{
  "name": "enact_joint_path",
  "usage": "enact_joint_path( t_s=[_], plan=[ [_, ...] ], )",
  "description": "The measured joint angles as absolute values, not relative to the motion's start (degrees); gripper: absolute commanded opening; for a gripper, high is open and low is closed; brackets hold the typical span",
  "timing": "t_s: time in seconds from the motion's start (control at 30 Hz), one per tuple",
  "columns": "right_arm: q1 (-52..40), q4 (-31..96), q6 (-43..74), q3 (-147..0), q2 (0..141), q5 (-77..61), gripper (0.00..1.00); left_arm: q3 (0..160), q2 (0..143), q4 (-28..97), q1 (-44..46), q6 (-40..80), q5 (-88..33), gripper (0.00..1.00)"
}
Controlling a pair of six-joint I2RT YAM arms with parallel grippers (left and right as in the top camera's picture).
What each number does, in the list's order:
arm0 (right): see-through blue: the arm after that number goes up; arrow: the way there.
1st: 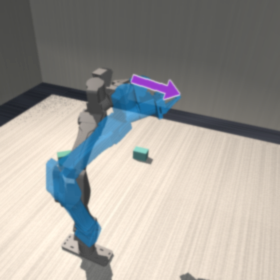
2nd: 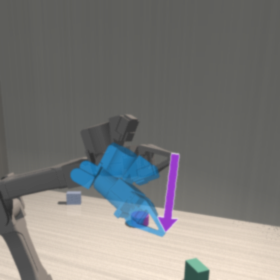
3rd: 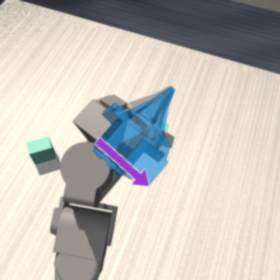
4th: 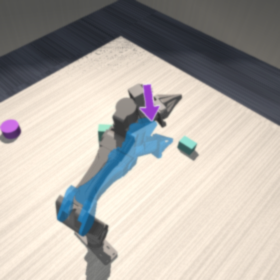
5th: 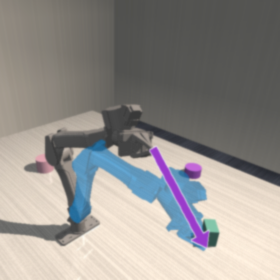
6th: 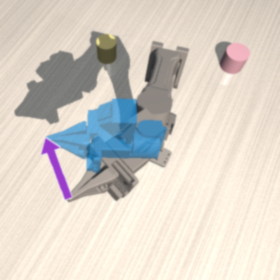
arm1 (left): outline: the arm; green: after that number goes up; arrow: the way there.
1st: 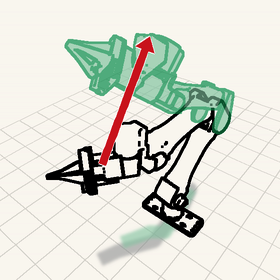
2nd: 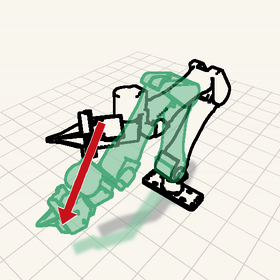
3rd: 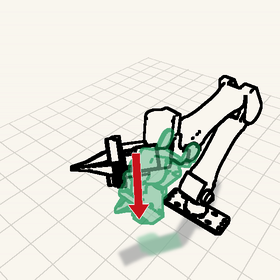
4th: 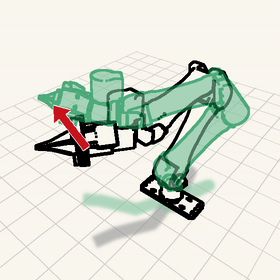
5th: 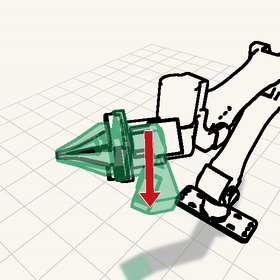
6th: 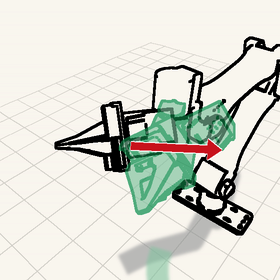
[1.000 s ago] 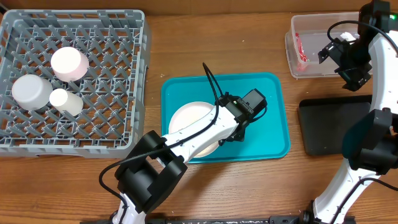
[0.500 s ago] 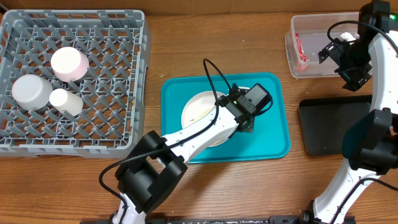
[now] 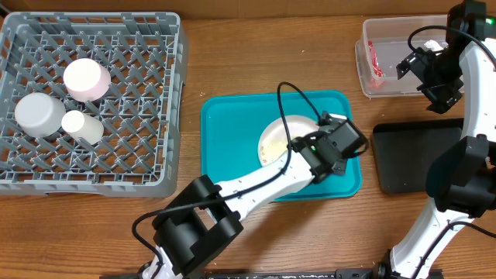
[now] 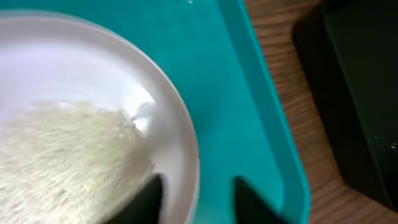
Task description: Sort waste into correct bins and load items into the dishwasher
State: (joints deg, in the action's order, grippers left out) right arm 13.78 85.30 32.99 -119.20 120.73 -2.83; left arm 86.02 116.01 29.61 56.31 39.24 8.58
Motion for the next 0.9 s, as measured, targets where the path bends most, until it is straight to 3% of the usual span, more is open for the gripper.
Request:
enact_joint_path(
  t_s=[0.03, 0.17, 0.6, 0.9],
  plan=[
    [13.78, 85.30, 32.95, -119.20, 120.73, -2.81, 1.00, 86.02, 116.01, 29.50, 56.51, 39.24, 8.56, 0.93],
    [13.78, 85.30, 32.99, -119.20, 120.73, -2.81, 1.00, 86.02, 116.01, 29.50, 56.82, 39.22, 8.56, 1.00],
    [13.78, 85.30, 32.97, -119.20, 120.73, -2.79, 1.00, 86.61, 113.73, 36.99, 54.37, 39.05, 8.34, 0.99],
    [13.78, 79.75, 33.01, -119.13, 120.73, -2.96, 1.00, 89.52, 93.76, 53.36, 39.66, 39.03, 9.10, 1.00]
  ],
)
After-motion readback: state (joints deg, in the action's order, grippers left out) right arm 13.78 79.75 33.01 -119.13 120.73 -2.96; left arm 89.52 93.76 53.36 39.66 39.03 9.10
